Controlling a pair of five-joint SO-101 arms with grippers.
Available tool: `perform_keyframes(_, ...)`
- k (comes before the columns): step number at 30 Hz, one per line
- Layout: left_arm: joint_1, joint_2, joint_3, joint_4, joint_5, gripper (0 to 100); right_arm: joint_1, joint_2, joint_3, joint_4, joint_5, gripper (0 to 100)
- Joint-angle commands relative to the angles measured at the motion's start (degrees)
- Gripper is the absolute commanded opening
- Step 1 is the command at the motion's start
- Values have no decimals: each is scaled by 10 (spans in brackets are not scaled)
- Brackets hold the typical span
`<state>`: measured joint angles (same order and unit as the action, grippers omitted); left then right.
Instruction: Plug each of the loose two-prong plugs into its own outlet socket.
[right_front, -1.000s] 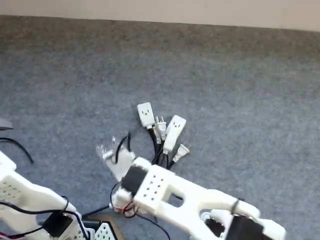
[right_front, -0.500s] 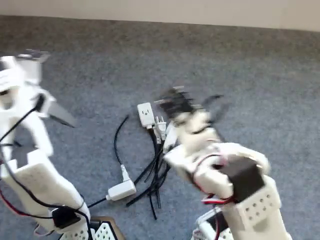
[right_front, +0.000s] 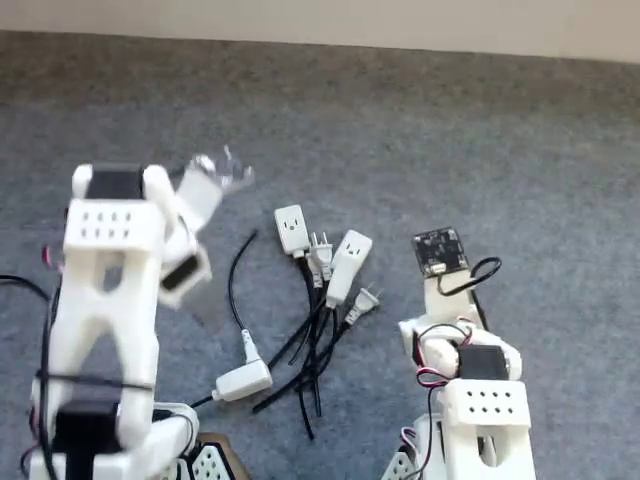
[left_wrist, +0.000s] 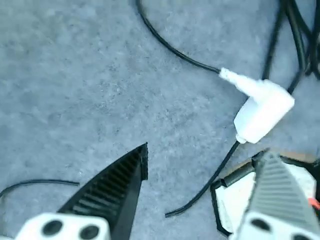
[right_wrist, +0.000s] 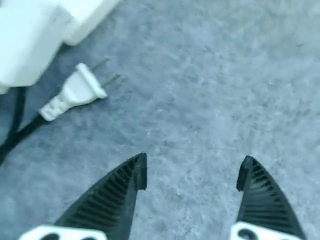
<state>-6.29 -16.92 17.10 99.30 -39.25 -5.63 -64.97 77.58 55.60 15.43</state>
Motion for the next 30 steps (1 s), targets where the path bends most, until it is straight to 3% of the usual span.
perform_keyframes(1,10,-99,190,-117,-43,206,18,-11,6,-34,4,278)
perform_keyframes(6,25,-133,291,-198,-42,210,17,-14,58,-74,3,278)
perform_keyframes(12,103,-138,341,-197,-38,273,1,-14,67,-81,3,278)
perform_keyframes(19,195,-134,342,-187,3,275,-7,-11,68,-83,3,278)
perform_keyframes(22,204,-133,368,-190,4,274,-7,-11,68,-83,3,278)
perform_keyframes(30,204,-133,474,-314,3,239,-7,-11,68,-83,3,278)
